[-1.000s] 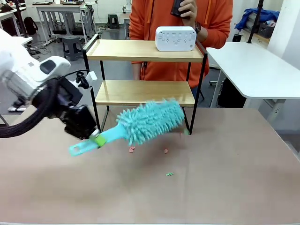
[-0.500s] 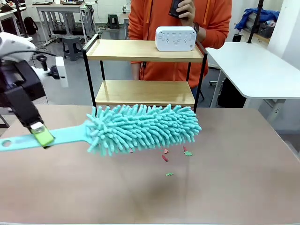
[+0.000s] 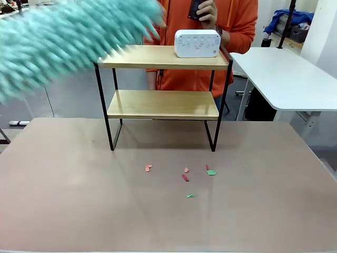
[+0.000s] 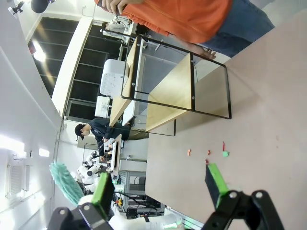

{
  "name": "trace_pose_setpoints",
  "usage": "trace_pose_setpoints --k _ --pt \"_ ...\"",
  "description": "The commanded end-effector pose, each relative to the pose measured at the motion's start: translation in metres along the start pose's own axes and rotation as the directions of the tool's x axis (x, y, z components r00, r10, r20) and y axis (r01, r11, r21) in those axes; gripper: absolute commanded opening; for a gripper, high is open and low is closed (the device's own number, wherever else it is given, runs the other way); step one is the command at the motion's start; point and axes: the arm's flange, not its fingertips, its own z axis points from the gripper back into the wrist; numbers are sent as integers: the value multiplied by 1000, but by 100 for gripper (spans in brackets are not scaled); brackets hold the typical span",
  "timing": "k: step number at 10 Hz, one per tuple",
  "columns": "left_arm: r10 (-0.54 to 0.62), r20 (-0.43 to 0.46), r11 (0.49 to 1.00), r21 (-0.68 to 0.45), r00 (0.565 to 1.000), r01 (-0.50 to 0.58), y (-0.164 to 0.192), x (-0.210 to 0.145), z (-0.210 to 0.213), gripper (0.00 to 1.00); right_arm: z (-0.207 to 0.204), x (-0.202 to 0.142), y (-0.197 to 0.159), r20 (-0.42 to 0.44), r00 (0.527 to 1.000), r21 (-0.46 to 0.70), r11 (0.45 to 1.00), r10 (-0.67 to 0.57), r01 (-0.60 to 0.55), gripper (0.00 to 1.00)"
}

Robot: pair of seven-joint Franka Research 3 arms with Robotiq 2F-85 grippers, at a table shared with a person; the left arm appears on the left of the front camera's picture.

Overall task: Clean the shelf.
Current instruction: Clean the remaining tier of the Shelf with the Duster once objects are removed.

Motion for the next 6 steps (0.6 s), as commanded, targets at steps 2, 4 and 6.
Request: trace_pose_setpoints --k 2,4,6 --pt "57 472 957 226 880 -183 14 -42 51 13 -2 3 0 14 1000 22 999 23 -24 100" --pt "161 635 865 279 756 -418 35 -52 62 13 -2 3 0 14 1000 22 999 23 -24 100" --pt "285 594 813 266 752 -518 73 -41 67 13 -2 3 0 14 1000 22 999 23 -24 100"
